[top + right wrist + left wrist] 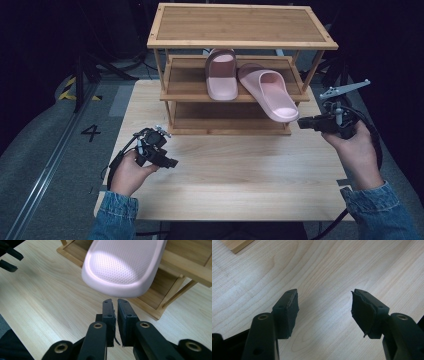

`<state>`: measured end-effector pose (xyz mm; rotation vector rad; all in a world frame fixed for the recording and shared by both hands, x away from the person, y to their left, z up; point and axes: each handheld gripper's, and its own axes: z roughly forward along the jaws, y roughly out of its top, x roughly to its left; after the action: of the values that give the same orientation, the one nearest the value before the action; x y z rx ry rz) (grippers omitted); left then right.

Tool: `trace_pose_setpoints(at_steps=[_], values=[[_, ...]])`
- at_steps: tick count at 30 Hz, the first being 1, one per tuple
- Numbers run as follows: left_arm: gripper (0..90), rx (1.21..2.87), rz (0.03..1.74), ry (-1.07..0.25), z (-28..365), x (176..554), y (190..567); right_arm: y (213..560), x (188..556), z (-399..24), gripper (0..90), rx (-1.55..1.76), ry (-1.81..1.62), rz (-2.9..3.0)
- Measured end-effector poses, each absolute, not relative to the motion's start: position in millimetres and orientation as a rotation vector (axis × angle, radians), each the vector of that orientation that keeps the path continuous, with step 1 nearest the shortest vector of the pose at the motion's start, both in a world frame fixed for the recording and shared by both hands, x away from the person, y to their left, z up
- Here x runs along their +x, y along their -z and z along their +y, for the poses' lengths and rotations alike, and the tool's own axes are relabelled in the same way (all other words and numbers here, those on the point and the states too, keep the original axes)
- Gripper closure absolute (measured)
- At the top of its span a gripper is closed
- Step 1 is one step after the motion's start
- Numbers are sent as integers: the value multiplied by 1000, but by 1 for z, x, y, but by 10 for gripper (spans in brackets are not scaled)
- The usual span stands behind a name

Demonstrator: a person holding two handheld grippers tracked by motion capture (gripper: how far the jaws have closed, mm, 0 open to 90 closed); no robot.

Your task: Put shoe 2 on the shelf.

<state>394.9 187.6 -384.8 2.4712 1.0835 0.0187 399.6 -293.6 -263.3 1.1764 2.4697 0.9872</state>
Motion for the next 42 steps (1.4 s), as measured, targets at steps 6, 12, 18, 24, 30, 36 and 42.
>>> trace_pose_setpoints(at_steps=[6, 12, 18, 24, 30, 36, 42], values=[[383, 2467, 1089, -14, 186, 395, 386, 274, 411, -291, 863, 1216, -958, 2465], [383, 2465, 1093, -12, 190, 393, 386, 282, 420, -289, 862, 1245, -956, 2464], [383, 2460, 1107, -13, 194, 388, 387, 279, 406, -283, 855, 1186, -988, 2489], [383, 2457, 1116, -16, 195, 385, 387, 268, 399, -286, 900, 1148, -1054, 2423], [383, 2455, 1118, -10, 196, 385, 386, 272, 414, -283, 900, 1177, -1049, 2422], [383, 2461, 1112, -13, 196, 385, 388, 272, 425, -273, 900, 1164, -1070, 2403], [383, 2452, 1111, -12, 197, 385, 386, 272, 444, -260, 900, 1167, -1043, 2394]])
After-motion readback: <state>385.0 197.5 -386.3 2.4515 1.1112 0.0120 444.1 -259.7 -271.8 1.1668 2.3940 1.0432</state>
